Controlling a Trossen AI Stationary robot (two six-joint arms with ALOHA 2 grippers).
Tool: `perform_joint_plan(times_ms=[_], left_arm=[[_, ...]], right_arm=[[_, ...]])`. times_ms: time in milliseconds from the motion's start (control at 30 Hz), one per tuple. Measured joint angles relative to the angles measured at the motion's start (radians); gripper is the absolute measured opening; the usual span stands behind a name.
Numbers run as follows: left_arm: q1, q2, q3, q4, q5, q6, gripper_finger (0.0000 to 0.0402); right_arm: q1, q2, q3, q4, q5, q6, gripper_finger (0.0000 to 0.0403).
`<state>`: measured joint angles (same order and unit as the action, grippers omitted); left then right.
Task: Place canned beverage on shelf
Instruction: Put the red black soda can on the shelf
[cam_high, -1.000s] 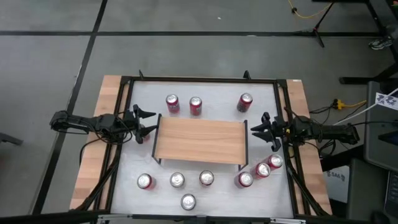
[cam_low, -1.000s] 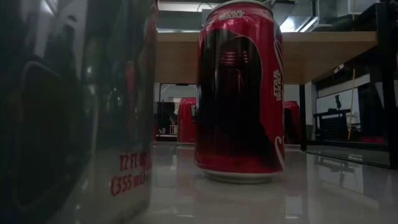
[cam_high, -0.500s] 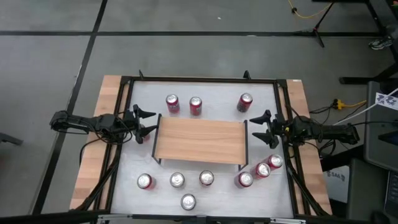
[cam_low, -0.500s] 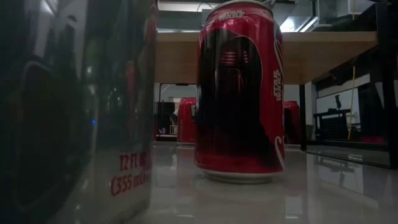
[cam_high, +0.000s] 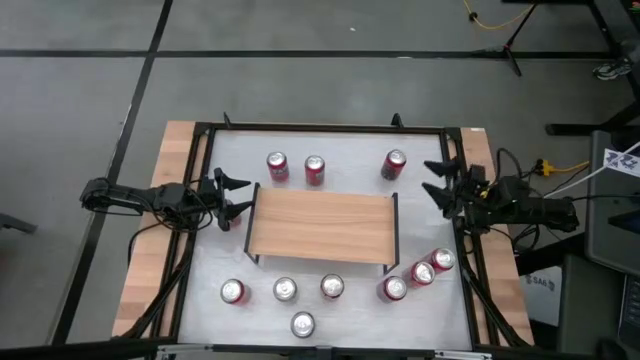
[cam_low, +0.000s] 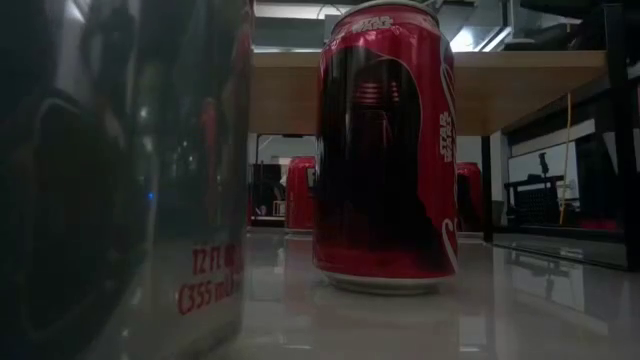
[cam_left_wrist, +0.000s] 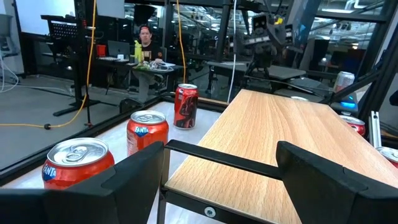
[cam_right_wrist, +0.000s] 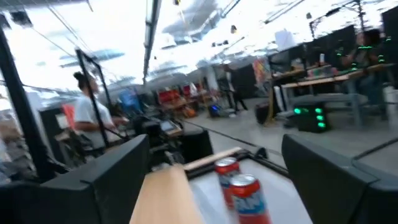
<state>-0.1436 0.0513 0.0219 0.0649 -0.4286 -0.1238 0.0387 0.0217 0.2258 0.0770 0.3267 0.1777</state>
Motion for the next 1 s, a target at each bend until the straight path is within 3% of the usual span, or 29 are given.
perform_joint_plan(times_ms=[200, 433, 567, 700, 1000], left_arm=[[0.0, 0.0, 0.0, 0.006, 0.0, 0.0, 0.0305], [0.0, 0.0, 0.0, 0.006, -0.007, 0.0, 0.0305], [0.0, 0.0, 0.0, 0.006, -0.032, 0.0, 0.0305], [0.0, 0.0, 0.0, 0.006, -0.034, 0.0, 0.0305], [0.0, 0.0, 0.0, 0.005, -0.034, 0.0, 0.0305]], right_arm=[[0.0, 0.112, 0.182, -0.228, 0.121, -0.058, 0.0351], [-0.002, 0.338, 0.397, -0.427, 0.272, -0.121, 0.0351], [-0.048, 0.484, 0.525, -0.543, 0.29, -0.164, 0.0351], [-0.161, 0.624, 0.633, -0.636, 0.208, -0.249, 0.0351], [-0.524, 0.89, 0.787, -0.77, -0.199, -0.572, 0.0351]])
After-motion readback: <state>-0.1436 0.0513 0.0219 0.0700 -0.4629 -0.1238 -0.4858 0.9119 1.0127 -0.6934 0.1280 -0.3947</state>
